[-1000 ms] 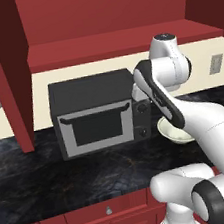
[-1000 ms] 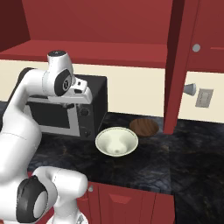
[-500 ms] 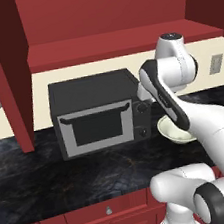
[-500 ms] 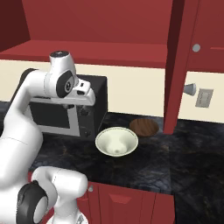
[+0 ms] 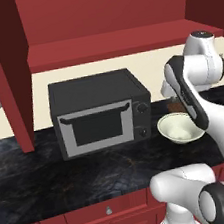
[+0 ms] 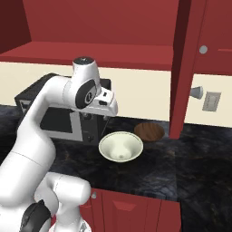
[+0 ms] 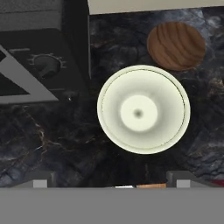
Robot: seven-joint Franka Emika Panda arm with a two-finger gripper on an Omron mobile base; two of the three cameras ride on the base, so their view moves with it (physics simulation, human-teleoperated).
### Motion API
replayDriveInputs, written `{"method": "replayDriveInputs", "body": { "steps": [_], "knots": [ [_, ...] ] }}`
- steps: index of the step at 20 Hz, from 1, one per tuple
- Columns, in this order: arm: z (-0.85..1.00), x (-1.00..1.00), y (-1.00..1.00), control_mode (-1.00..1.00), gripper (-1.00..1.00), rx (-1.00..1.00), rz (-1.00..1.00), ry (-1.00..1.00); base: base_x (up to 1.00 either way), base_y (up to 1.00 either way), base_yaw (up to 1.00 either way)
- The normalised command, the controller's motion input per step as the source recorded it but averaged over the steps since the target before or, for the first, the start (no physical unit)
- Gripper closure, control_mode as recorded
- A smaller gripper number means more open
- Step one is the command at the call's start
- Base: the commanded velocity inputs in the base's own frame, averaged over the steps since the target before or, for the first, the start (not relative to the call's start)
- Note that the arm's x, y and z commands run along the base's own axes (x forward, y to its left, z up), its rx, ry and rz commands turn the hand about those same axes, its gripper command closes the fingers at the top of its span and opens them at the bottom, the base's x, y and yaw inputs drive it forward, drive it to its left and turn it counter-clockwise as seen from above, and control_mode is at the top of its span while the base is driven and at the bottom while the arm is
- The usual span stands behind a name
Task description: Pick up the bowls on the counter and stack them on top of one another in the open cabinet. Place the smaller bowl on top of the larger bowl.
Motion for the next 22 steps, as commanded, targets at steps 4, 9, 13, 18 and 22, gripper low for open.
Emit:
{"method": "replayDriveInputs", "body": {
  "steps": [4,9,13,18,22],
  "knots": [
    [0.00,-0.01,-0.62,-1.00,-1.00,0.02,-0.10,0.00,0.00,0.00,0.00],
    [-0.02,0.00,-0.52,-1.00,-1.00,0.01,-0.12,0.00,0.00,0.00,0.00],
    [-0.14,0.00,-0.52,-1.00,-1.00,0.02,-0.13,0.00,0.00,0.00,0.00],
    [-0.24,0.00,-0.41,-1.00,-1.00,0.02,-0.15,0.00,0.00,0.00,0.00],
    [-0.27,0.00,-0.25,-1.00,-1.00,0.02,-0.15,-0.02,0.00,0.00,0.00]
  ]
}}
